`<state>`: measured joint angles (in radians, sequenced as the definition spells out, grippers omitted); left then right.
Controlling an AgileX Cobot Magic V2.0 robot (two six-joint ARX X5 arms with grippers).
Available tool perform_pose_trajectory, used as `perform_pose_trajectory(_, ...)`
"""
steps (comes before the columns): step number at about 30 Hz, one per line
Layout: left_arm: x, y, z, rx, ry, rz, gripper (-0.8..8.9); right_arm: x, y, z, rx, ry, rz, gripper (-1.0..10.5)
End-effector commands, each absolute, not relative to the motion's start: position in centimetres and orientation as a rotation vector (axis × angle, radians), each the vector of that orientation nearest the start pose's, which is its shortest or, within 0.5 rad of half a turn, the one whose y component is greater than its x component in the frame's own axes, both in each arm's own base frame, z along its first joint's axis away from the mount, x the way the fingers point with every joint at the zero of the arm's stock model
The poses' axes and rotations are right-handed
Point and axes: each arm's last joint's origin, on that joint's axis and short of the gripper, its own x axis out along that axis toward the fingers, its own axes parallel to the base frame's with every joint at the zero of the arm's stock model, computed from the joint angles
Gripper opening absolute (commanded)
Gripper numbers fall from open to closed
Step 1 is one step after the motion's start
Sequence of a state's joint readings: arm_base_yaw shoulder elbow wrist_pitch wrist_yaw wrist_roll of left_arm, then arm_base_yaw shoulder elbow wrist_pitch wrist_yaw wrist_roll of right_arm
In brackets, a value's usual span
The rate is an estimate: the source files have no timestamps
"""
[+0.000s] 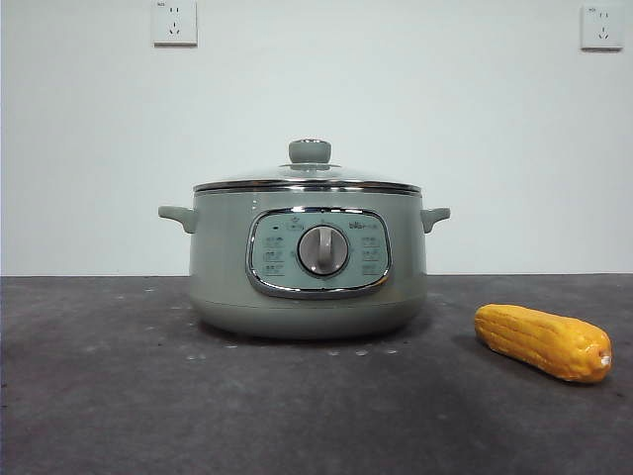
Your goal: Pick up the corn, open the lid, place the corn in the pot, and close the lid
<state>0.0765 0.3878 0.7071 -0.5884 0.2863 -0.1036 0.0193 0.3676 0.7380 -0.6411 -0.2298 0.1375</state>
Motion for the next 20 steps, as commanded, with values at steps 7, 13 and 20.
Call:
perform_pose_trajectory(7,7.8,-0.4,35.2,-0.106,0.320,-0.267,-0.07,7.7,0.9,36.4,0.043,0.451,0.264,-0.1)
perform_pose_trajectory(13,7.8,-0.6,35.7,-0.098,0.345,-0.286,-0.03,8.4,0.9,36.9,0.009,0.522,0.279,-0.1)
perform_pose_trajectory(20,7.9,-0.6,36.3,-0.102,0.368,-0.289,4.11,9.0,1.0,36.6,0.025,0.566,0.319,2.9)
